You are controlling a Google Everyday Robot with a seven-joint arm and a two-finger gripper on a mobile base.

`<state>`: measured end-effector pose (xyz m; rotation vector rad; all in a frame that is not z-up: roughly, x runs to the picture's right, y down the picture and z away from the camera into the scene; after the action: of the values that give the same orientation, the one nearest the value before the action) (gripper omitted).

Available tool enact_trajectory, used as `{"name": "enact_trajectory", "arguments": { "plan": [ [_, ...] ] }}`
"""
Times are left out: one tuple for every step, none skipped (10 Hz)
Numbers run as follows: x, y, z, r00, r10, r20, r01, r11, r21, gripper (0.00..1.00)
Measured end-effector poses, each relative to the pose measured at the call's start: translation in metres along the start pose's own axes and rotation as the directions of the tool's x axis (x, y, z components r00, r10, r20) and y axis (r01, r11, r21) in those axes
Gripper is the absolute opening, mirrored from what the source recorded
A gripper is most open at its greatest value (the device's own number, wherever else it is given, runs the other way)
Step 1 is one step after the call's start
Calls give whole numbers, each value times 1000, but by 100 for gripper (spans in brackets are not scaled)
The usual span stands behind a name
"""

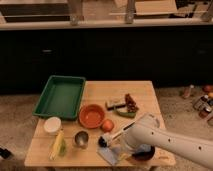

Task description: Wipe tray with towel

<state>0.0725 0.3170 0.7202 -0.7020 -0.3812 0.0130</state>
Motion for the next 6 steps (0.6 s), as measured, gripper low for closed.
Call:
{"name": "enact_trajectory", "arguments": {
  "plan": [
    [-1,0,1,1000,3,1,-3,1000,-2,80],
    [-2,0,1,1000,6,1,-6,1000,-3,80],
    [-3,0,2,1000,18,0,-18,1000,-3,80],
    [-4,-1,3,999,38,-7,-38,999,0,80],
    [-6,-1,4,999,53,-13,-53,999,2,80],
    [-7,-3,5,997,76,-22,-76,997,5,80]
  ]
}}
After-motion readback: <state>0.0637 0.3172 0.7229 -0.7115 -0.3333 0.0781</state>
